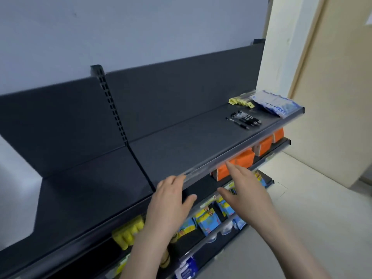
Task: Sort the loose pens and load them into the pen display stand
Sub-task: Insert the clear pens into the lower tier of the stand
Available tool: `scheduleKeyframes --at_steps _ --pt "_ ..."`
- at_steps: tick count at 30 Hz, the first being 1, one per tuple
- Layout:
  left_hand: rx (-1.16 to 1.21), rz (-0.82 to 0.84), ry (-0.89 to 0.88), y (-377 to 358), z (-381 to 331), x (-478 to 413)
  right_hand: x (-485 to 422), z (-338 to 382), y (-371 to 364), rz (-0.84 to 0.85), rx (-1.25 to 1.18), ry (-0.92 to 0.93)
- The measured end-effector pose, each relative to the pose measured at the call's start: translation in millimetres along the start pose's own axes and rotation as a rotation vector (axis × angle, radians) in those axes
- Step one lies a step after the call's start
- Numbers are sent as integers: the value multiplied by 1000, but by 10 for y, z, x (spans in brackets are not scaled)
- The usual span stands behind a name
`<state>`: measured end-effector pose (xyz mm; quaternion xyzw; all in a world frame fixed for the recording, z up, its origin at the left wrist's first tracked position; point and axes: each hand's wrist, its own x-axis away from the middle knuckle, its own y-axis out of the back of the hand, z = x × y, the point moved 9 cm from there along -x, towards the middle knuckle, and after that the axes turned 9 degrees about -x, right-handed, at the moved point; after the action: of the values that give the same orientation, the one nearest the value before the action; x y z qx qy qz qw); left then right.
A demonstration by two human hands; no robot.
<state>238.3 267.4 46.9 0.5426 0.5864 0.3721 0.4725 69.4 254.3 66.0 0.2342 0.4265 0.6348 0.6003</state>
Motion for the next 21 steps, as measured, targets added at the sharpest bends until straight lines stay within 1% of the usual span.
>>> scheduleKeyframes --at_steps 5,12,16,21 --pt "-6 51 -22 -282 -290 -425 -198 -497 68 -7 -31 -69" --pt "63 73 -76 -729 -821 -1310 -797 -1187 257 -19 30 -136" --pt "117 31 -49 -752 -1015 -1908 -1273 -1459 490 -21 68 -146" --pt "133 41 -76 -821 -1232 -2487 -1709 -1758 664 -62 69 -180"
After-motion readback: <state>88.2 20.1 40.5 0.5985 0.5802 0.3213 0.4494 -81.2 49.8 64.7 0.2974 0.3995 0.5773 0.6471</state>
